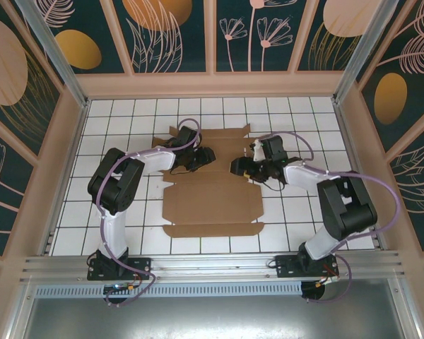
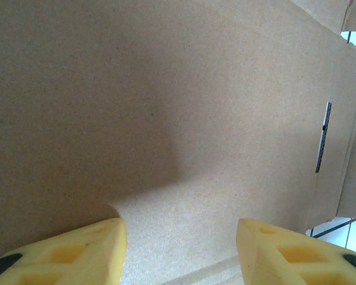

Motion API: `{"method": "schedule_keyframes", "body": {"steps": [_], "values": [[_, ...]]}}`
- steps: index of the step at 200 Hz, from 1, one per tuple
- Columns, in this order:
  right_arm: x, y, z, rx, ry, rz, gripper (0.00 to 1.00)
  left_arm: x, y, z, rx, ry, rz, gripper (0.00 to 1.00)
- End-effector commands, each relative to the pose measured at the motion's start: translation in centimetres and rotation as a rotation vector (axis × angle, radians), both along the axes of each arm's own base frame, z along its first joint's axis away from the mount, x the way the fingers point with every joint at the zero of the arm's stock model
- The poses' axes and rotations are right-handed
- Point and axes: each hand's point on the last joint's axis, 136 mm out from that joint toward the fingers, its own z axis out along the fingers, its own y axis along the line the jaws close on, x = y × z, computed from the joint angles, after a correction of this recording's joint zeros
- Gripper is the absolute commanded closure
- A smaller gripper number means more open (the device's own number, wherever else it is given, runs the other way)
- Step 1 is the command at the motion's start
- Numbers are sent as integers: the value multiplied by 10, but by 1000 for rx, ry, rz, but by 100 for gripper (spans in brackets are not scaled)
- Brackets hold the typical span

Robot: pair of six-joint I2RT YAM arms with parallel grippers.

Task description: Fold the paper box

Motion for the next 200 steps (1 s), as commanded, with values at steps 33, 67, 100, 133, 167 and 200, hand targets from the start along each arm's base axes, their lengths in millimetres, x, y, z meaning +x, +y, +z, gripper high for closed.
{"method": "schedule_keyframes", "body": {"steps": [33,67,100,133,167,200], "values": [[21,-9,17,-87,-77,-48,27,-7,8,-11,20,37,18,47],[24,-10,76,-104,-218,-59,29,-6,6,-9,14,34,14,47],[17,11,62,-194,-196,4,34,-3,5,-4,21,20,6,47],[15,26,22,-350,-152,39,36,1,5,0,24,6,-2,46],[8,26,-19,-453,-112,48,40,7,3,9,-23,-6,0,46],[-2,20,-50,-555,-87,55,42,13,1,19,-54,-15,-15,46]]}}
